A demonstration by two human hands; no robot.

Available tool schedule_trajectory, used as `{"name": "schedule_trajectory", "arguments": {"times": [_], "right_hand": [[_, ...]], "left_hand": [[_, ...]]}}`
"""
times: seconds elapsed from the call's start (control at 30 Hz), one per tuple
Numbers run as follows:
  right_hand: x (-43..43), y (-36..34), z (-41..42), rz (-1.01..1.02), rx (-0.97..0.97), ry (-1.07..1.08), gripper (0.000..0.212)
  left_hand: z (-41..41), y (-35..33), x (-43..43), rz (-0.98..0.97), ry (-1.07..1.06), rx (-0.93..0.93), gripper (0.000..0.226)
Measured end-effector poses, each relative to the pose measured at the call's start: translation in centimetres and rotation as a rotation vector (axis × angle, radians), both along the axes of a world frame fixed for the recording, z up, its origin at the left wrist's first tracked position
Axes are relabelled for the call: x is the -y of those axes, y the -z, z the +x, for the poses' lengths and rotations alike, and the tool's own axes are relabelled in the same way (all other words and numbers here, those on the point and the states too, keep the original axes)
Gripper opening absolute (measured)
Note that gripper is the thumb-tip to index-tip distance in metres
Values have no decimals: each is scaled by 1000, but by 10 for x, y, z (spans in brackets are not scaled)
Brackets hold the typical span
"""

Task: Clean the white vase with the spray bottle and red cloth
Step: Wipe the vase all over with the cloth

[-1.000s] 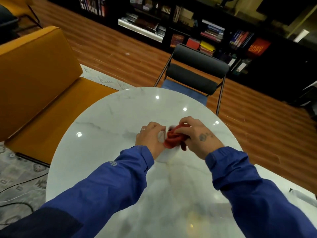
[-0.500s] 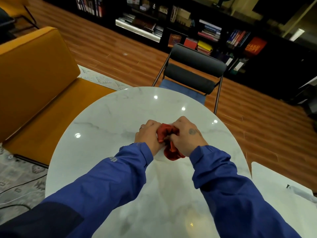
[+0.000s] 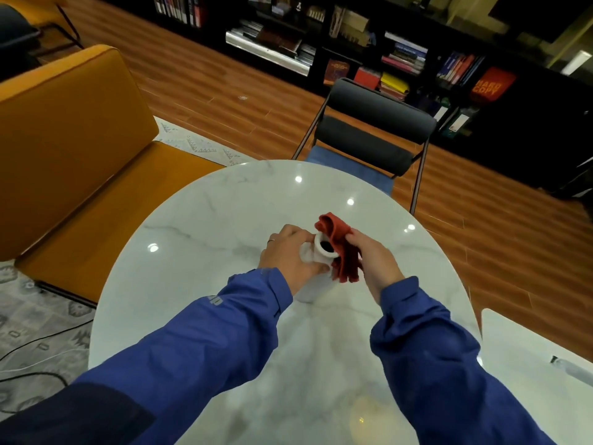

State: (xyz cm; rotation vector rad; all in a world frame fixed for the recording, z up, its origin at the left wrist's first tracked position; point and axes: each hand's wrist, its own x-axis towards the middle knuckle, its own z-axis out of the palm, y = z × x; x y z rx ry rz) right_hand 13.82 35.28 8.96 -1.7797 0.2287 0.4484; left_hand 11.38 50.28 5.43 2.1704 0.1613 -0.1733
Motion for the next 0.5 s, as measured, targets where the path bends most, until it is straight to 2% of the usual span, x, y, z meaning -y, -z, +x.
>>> {"name": "schedule_trajectory", "arguments": {"times": [0.13,0.27,0.37,0.5], "right_hand": [[0,13,25,18,-123,92,23],[-6,25,40,31,-169,48,33],[-6,35,39,17,-212,31,32],[2,55,28,103,-279,112,65]], "left_hand": [[1,0,-1,23,7,-8,47],[1,1,-1,-7,-10,9,49],[3,3,-1,-7,-9,9,52],[3,10,-1,-28,-23,20,52]]}}
